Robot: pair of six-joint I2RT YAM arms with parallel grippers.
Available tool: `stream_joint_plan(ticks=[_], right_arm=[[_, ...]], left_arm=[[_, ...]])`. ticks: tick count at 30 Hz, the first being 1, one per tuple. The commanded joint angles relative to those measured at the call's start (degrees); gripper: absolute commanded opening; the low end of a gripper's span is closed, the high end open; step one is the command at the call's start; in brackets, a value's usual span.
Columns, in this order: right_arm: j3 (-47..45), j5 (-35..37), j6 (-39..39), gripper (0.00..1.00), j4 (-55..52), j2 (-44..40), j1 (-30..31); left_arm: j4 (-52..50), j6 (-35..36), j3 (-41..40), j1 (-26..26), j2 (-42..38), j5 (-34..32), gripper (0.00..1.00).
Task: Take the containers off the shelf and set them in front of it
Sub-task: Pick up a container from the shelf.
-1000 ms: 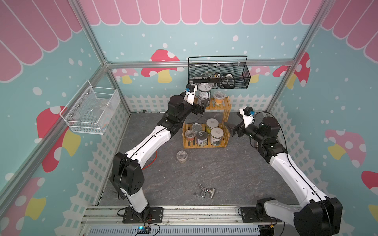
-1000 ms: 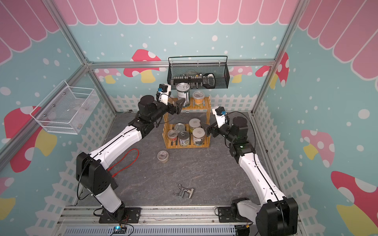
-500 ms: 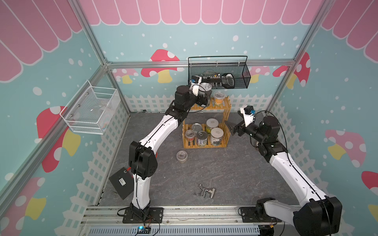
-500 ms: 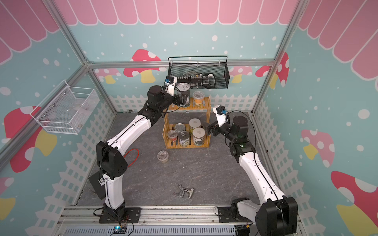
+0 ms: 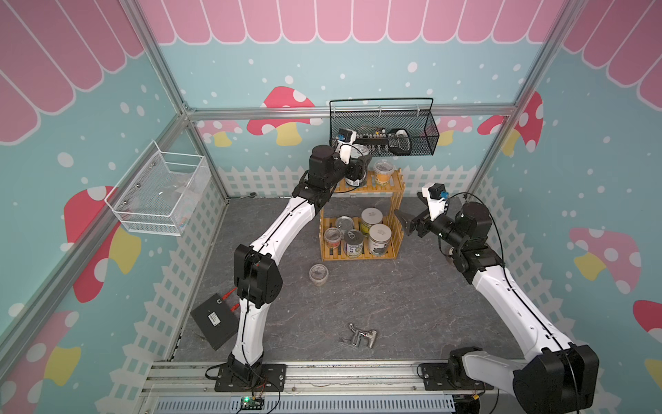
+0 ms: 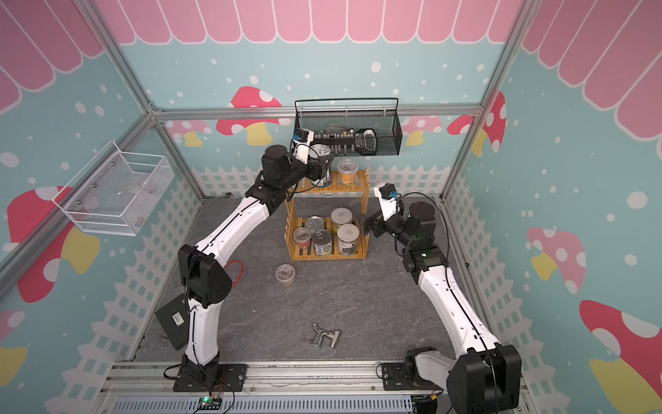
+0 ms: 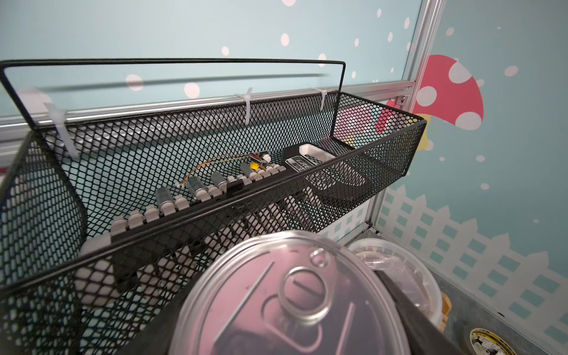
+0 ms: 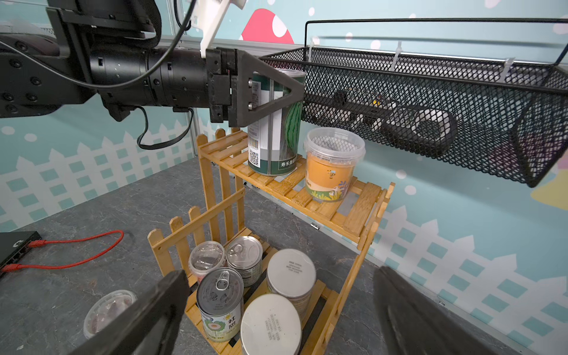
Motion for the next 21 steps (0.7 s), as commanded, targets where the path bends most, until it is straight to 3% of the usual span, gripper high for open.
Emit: stream_joint_plan(ticks=[1, 7, 13, 16, 21], right_arm=[[1.35, -0.81, 0.41, 0.99, 1.46, 0.23, -0.3], [1.24, -1.17, 0.59, 0.98, 1.75, 0.24, -0.29], [1.08, -1.57, 0.89, 0.98, 1.64, -0.1, -0.35], [0.62, -1.96, 0.92, 0.99, 1.71, -0.35, -0.35], [-1.08, -2.94, 1.19, 0.99, 2.26, -0.88, -0.33]], left_arm=[[-1.52, 0.77, 1.01, 0.29, -0.28, 0.0, 0.64], [-1.45, 2.24, -1.67, 0.12, -4.25, -1.06, 0.62], [-0.64, 5.12, -9.69, -2.03, -12.13, -3.22, 0.62], [2.5, 5.21, -19.04, -3.75, -19.17, -4.24, 0.62], [13.89, 2.63, -42.13, -7.39, -34.12, -7.81, 0.61]])
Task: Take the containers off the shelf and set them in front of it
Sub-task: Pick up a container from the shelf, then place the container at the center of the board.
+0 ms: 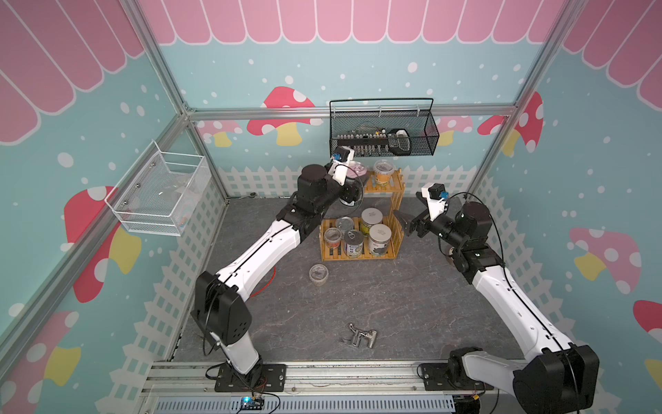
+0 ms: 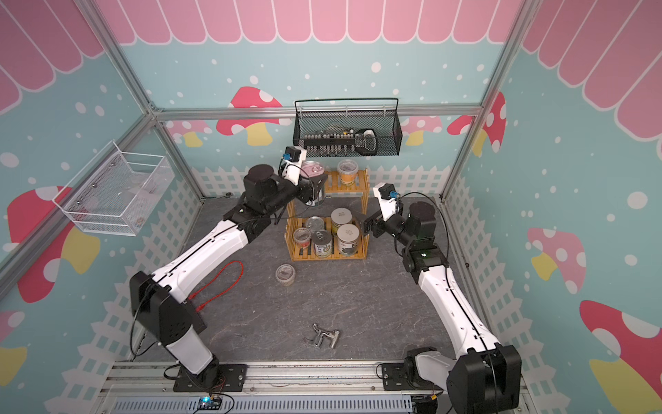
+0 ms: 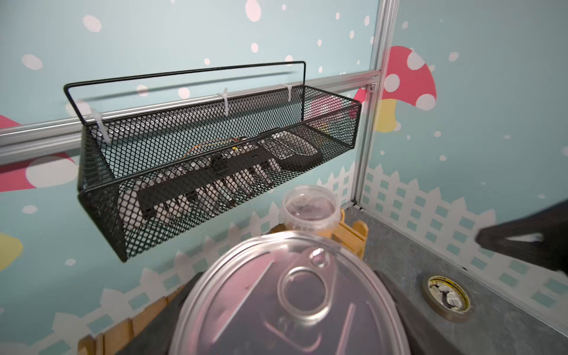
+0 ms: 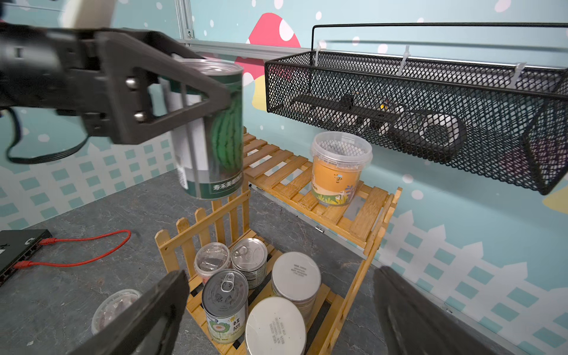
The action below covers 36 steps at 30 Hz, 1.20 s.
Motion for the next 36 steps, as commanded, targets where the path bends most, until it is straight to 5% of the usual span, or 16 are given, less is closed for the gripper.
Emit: stream_joint_plan(ticks=[1, 10, 18, 36], right_arm=[[-1.52, -1.77, 1.18, 0.98, 2.34, -0.88, -0.34], [-5.16, -3.31, 3.88, 0.99, 4.99, -0.54, -0.29], [-7.45, -2.95, 3.56, 0.99, 5.94, -1.14, -0.28], [-9.77, -2.28, 2.42, 0.99, 6.51, -1.52, -0.28]], left_arm=[[9.3, -1.4, -10.64, -2.58, -8.19, -3.81, 0.61], [21.06, -10.52, -41.62, -13.94, -20.89, -20.86, 0.57], [34.4, -16.12, -52.83, -20.71, -13.36, -31.51, 0.57], [54.38, -14.86, -49.16, -21.21, 10.71, -35.48, 0.58]])
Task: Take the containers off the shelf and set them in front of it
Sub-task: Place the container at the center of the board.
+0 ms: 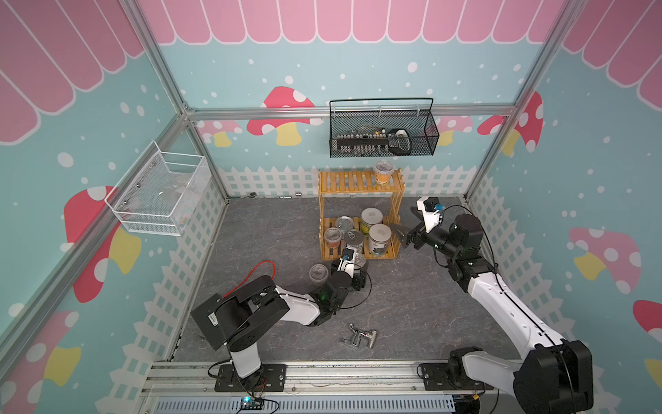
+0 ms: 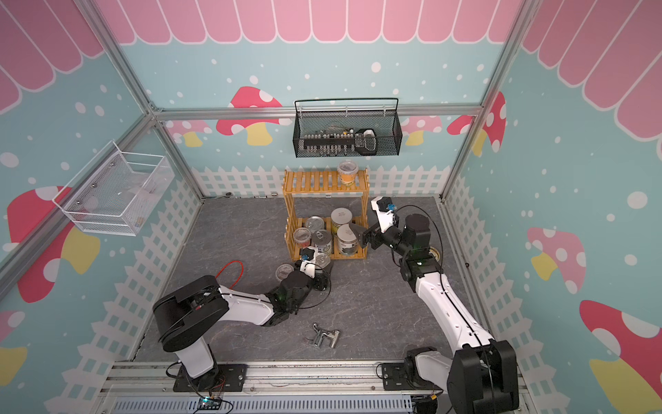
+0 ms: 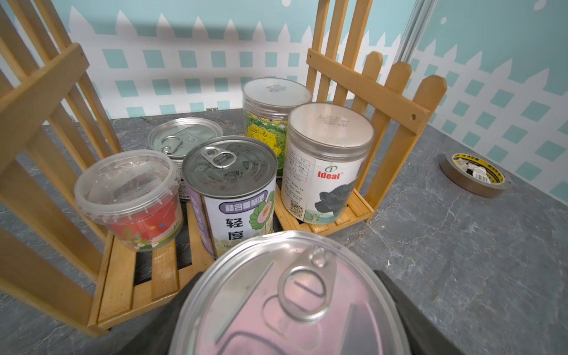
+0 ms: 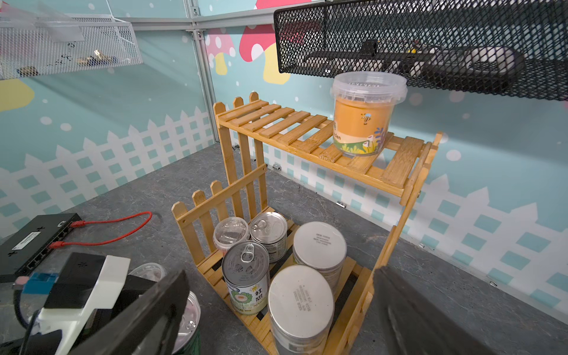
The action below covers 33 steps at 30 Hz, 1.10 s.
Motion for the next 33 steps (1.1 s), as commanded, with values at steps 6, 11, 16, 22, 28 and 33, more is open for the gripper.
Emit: stream_joint_plan(ticks=[6, 11, 16, 22, 28, 33], right_arm=[[-0.9, 0.59, -1.23, 0.99, 1.28, -1.11, -0.31], [-0.84, 0.25, -1.06, 0.99, 1.66, -0.93, -0.26], [-0.81, 0.15, -1.14, 0.99, 1.81, -1.13, -0.28], [-0.46, -0.25, -0.9, 0.99, 1.8, -1.37, -0.3], [1.34, -0.13, 0.25, 0.99, 0.72, -1.4, -0.28], [5.76, 0.09, 1.47, 0.99, -1.52, 0.27, -0.21]], left_arm=[[8.94, 2.33, 1.62, -0.09, 4.81, -2.83, 0.59], [8.95, 4.21, 2.13, 0.08, 6.12, -3.6, 0.63], [9.3, 5.24, 1.98, 0.13, 6.73, -4.3, 0.71], [7.69, 4.65, 1.45, 0.13, 4.44, -3.43, 0.88], [3.76, 5.13, 1.86, 0.12, 0.52, -2.68, 0.99], [-2.76, 5.26, 2.14, 0.13, -5.27, -1.48, 0.99]])
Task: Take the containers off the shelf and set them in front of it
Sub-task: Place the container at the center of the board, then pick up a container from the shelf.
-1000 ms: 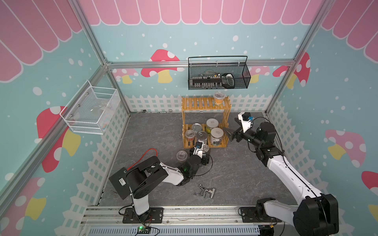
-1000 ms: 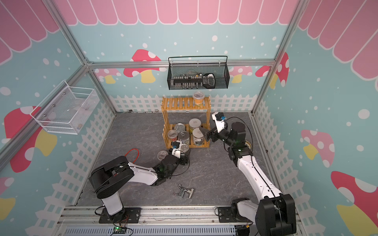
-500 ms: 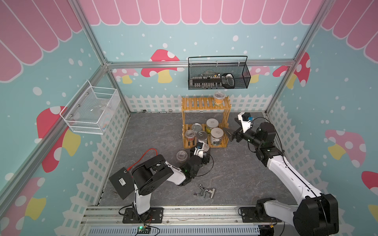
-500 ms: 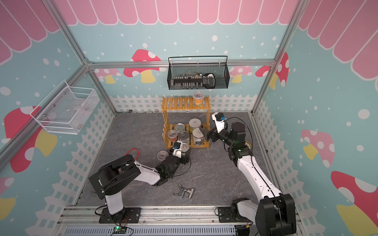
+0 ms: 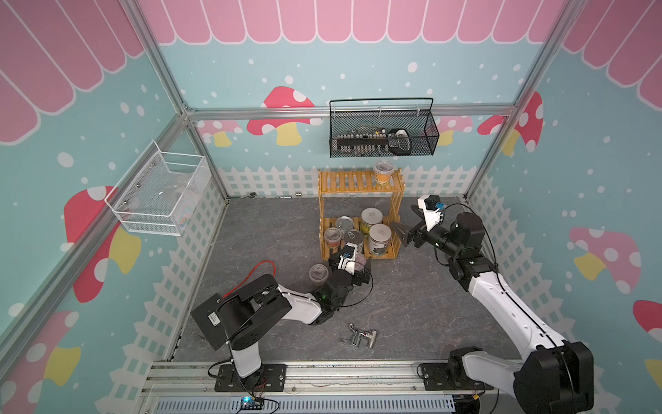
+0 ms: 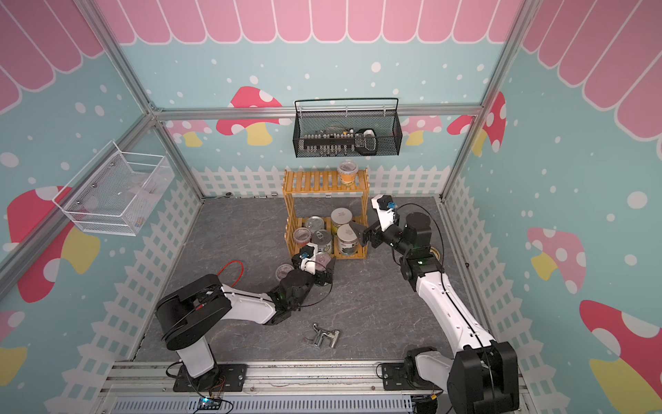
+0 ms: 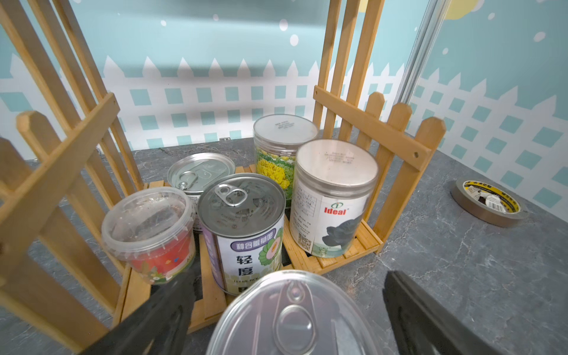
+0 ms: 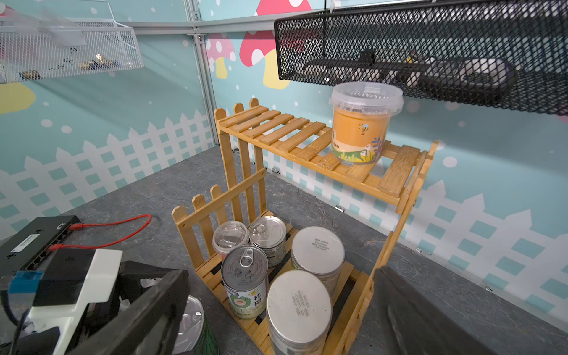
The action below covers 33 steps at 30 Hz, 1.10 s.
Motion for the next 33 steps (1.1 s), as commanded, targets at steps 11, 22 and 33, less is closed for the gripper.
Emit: stream_joint_plan(ticks=[11, 22, 33], right_arm=[[15.38, 9.11, 1.96, 0.99, -3.17, 9.14, 2.1], [33.15, 16.04, -0.37, 0.99, -6.36, 23.31, 5.34], [44.98, 23.04, -3.46, 0.98, -12.83, 33.62, 7.14]], left_arm=[[-25.76, 2.07, 6.48, 6.24, -16.95, 14.19, 0.99], [-35.84, 3.09, 11.0, 17.5, -26.69, 31.27, 0.99], [-39.1, -0.02, 13.23, 27.35, -29.79, 44.99, 0.99]])
